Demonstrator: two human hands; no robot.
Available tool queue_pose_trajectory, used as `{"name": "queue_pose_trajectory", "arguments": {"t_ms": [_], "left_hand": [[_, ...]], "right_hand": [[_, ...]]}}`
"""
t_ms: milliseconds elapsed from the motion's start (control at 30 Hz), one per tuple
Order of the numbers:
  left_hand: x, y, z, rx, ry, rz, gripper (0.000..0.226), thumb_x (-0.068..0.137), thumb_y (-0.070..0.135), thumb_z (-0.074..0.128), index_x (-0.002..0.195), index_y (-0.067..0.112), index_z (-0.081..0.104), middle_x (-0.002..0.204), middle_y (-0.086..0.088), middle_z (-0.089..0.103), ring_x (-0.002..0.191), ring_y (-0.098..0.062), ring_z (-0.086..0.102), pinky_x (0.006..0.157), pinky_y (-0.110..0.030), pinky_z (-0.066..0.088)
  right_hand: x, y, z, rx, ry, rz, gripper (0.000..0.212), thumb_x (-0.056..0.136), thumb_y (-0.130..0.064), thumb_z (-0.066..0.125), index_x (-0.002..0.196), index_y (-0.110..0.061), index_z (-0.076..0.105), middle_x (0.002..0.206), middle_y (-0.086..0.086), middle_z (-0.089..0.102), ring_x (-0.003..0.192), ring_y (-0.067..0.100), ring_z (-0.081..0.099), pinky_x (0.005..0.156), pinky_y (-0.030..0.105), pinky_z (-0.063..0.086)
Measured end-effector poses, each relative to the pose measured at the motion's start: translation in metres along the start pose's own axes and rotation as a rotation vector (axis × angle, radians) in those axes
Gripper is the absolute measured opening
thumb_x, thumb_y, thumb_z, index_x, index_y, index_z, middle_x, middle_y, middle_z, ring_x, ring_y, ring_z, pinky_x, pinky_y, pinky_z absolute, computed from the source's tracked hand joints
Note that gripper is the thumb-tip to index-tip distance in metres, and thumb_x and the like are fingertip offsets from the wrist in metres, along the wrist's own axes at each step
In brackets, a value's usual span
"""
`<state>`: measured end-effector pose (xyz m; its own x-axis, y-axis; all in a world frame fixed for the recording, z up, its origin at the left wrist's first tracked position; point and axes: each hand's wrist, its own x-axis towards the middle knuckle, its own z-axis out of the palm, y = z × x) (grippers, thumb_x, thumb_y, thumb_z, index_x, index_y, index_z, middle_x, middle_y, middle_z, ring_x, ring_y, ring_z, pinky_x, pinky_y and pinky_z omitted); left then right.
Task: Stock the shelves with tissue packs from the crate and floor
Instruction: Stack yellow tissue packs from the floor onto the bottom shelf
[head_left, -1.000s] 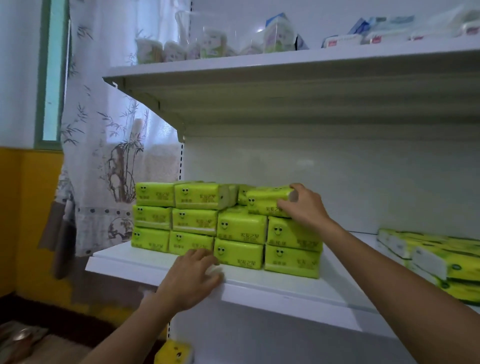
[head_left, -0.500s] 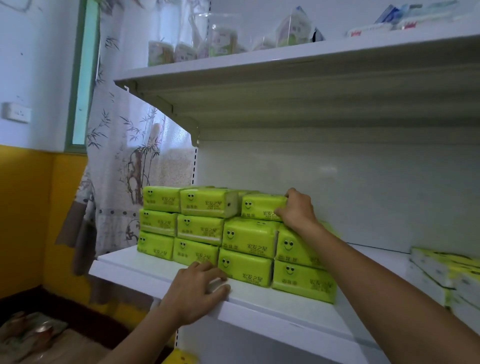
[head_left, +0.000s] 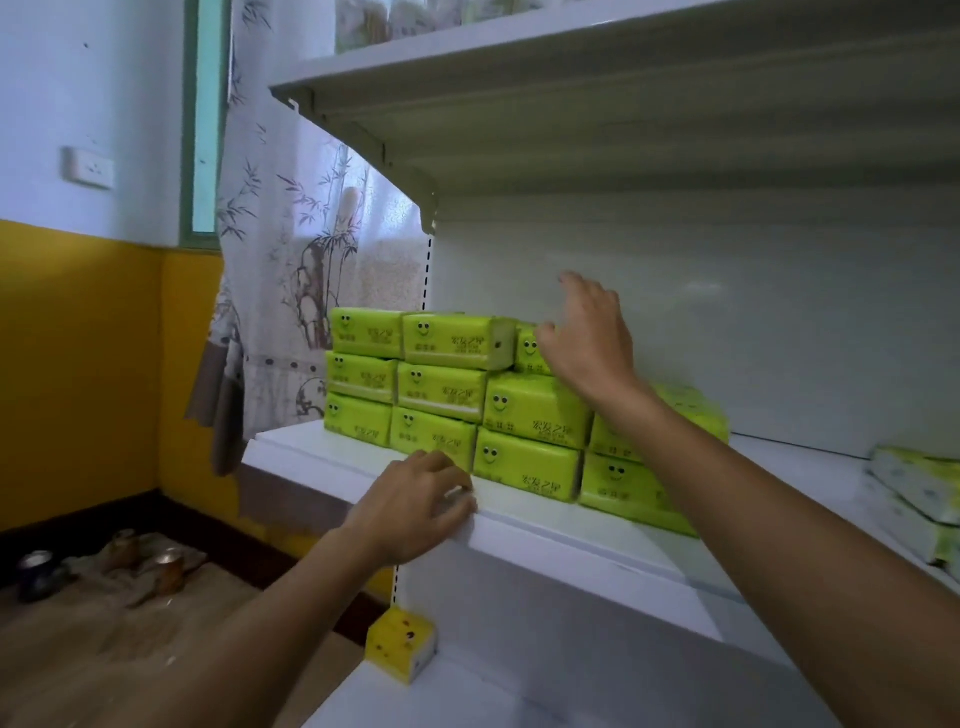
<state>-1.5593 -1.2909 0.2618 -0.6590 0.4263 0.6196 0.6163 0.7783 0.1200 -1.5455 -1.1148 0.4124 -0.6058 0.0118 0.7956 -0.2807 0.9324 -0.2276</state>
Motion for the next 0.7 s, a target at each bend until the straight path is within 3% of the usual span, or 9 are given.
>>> {"name": "queue_pose_trajectory", "arguments": {"t_ms": [100, 267, 367, 433, 533, 633, 700], "left_hand": [[-0.040, -0.022, -0.019, 0.072, 0.092, -0.079, 0.057, 0.080, 0.047, 0.026, 0.105, 0.015, 0.065, 0.105, -0.006, 0.061, 0.096, -0.026, 0.055, 0.078, -0.035, 0.044], [-0.155, -0.080, -0.031, 0.148, 0.055, -0.416, 0.062, 0.076, 0.047, 0.027, 0.114, 0.012, 0.061, 0.116, -0.011, 0.055, 0.103, -0.029, 0.054, 0.085, -0.039, 0.047], [-0.233, -0.104, -0.024, 0.121, -0.034, -0.625, 0.036, 0.087, 0.031, 0.049, 0.118, 0.015, 0.058, 0.124, -0.008, 0.049, 0.114, -0.025, 0.049, 0.092, -0.030, 0.039], [-0.280, -0.116, -0.017, 0.072, -0.081, -0.763, 0.030, 0.088, 0.020, 0.056, 0.117, 0.015, 0.058, 0.124, -0.009, 0.047, 0.115, -0.026, 0.048, 0.091, -0.029, 0.037], [-0.339, -0.129, 0.002, 0.060, -0.111, -0.888, 0.028, 0.089, 0.023, 0.055, 0.116, 0.018, 0.059, 0.124, -0.007, 0.048, 0.112, -0.026, 0.049, 0.090, -0.032, 0.038], [-0.385, -0.132, 0.039, 0.025, -0.146, -0.960, 0.029, 0.090, 0.025, 0.054, 0.118, 0.019, 0.058, 0.125, -0.004, 0.047, 0.112, -0.023, 0.050, 0.089, -0.032, 0.040], [-0.410, -0.127, 0.075, -0.025, -0.222, -1.004, 0.031, 0.090, 0.024, 0.055, 0.121, 0.018, 0.056, 0.126, -0.005, 0.046, 0.115, -0.022, 0.049, 0.091, -0.030, 0.039]], "right_hand": [[-0.027, -0.056, 0.019, 0.120, 0.021, -0.226, 0.053, 0.087, -0.014, 0.049, 0.138, -0.010, 0.038, 0.138, 0.008, 0.046, 0.127, 0.026, 0.037, 0.101, 0.033, 0.030], [-0.107, -0.137, 0.099, 0.285, -0.069, -0.531, 0.049, 0.076, -0.011, 0.052, 0.124, -0.005, 0.054, 0.119, 0.014, 0.059, 0.110, 0.032, 0.051, 0.090, 0.040, 0.043], [-0.156, -0.168, 0.151, 0.270, -0.359, -0.545, 0.046, 0.082, -0.013, 0.051, 0.128, -0.007, 0.048, 0.126, 0.013, 0.053, 0.118, 0.031, 0.045, 0.094, 0.042, 0.041], [-0.187, -0.178, 0.188, 0.252, -0.556, -0.531, 0.043, 0.086, -0.015, 0.051, 0.128, -0.009, 0.045, 0.127, 0.011, 0.050, 0.119, 0.029, 0.043, 0.090, 0.040, 0.041], [-0.236, -0.180, 0.247, 0.276, -0.801, -0.479, 0.035, 0.088, -0.020, 0.055, 0.121, -0.011, 0.049, 0.109, 0.004, 0.055, 0.104, 0.027, 0.053, 0.069, 0.034, 0.041], [-0.298, -0.168, 0.307, 0.292, -1.070, -0.347, 0.036, 0.085, -0.018, 0.057, 0.120, -0.011, 0.051, 0.089, 0.003, 0.052, 0.085, 0.025, 0.054, 0.063, 0.032, 0.039], [-0.349, -0.152, 0.347, 0.259, -1.222, -0.338, 0.044, 0.084, -0.016, 0.057, 0.126, -0.011, 0.049, 0.106, 0.010, 0.058, 0.096, 0.030, 0.056, 0.072, 0.034, 0.046]]}}
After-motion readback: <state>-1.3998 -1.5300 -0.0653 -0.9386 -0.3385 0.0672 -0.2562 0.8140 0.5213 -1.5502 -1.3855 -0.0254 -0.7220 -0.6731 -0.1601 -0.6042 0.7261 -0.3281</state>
